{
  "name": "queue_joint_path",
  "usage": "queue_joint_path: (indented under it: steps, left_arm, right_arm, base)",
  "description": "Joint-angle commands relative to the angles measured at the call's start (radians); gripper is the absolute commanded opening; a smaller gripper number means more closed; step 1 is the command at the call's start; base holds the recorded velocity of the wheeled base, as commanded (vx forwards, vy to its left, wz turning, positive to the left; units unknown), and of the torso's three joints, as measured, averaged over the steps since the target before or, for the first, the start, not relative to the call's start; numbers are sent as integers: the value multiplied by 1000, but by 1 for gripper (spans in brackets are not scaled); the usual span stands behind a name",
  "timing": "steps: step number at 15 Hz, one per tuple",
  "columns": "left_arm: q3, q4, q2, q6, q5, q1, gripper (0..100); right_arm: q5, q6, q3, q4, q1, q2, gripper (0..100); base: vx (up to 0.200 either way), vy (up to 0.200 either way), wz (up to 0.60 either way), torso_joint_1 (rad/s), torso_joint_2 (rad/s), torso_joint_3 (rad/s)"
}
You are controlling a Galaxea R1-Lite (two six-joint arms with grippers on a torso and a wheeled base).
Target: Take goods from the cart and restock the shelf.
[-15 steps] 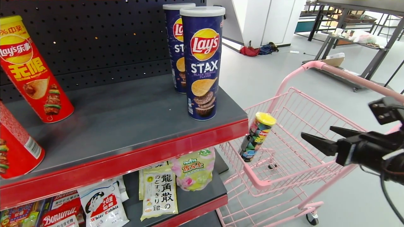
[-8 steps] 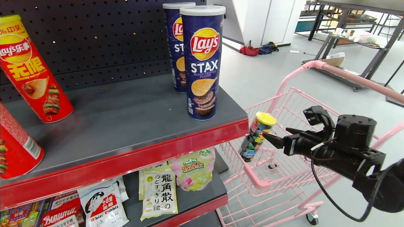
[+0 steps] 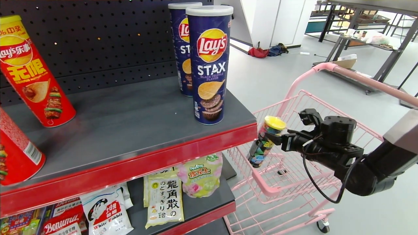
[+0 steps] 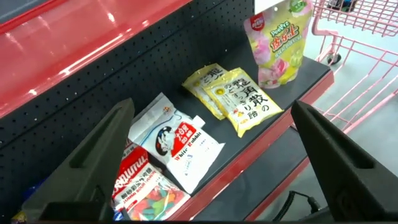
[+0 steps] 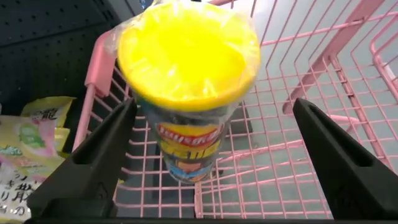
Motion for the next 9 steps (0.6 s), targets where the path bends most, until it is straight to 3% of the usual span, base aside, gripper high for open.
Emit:
queue_joint_path:
  steps: [1,9]
  left_arm:
    - [8,-1,-1,0,-1,0,100]
    - [10,1,-1,0,6,0,100]
  right_arm:
    - [1,2,-32,2,1,39,100]
    - [0,52,-101,-1,30,103,100]
  base:
    - [0,0,0,0,0,0]
    - [0,0,0,0,0,0]
